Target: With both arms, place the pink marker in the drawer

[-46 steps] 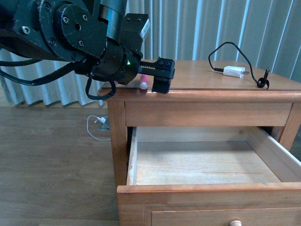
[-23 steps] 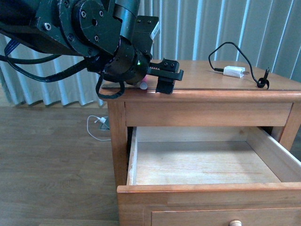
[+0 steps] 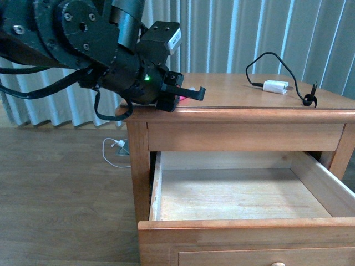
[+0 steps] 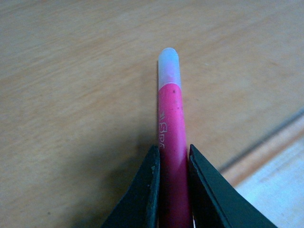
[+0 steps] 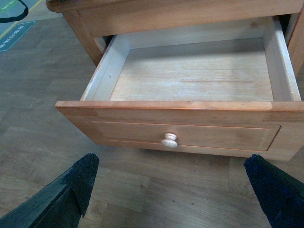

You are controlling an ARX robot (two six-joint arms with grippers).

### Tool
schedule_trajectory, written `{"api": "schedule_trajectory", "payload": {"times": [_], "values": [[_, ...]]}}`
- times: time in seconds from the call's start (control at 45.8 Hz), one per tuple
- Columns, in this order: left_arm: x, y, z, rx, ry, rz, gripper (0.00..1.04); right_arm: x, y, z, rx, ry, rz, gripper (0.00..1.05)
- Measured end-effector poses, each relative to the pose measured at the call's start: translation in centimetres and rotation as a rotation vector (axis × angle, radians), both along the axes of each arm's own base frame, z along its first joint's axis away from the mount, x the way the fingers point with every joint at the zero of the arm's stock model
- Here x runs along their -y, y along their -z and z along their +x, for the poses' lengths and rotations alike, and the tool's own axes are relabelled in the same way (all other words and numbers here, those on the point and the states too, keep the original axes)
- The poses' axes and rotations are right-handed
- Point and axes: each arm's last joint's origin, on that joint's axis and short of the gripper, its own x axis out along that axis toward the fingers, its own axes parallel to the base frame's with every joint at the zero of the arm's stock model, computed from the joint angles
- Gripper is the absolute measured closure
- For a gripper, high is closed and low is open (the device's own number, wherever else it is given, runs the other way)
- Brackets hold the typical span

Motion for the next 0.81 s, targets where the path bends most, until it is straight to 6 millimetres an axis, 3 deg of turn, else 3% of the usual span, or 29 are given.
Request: {"api": "schedule_trajectory", "payload": {"times": [0.218, 0.327, 0.546, 0.808], "values": [[-2.1, -1.8, -4.4, 0.045, 0.338, -0.071, 0.9, 0.0, 0.0, 0.0, 0.0, 0.0, 0.0, 0.08], [-2.8, -2.6, -6.2, 0.075, 0.427, -0.066, 0.9, 0.0, 0.0, 0.0, 0.0, 0.0, 0.0, 0.08], [-2.1, 1.1, -6.8, 0.023, 0.435, -0.034, 0.9, 0.0, 0.0, 0.0, 0.0, 0.0, 0.0, 0.08], [0.8, 6.8, -6.3, -0.057, 0.45, -0.006, 0.9, 0.0, 0.0, 0.0, 0.0, 0.0, 0.0, 0.08]]}}
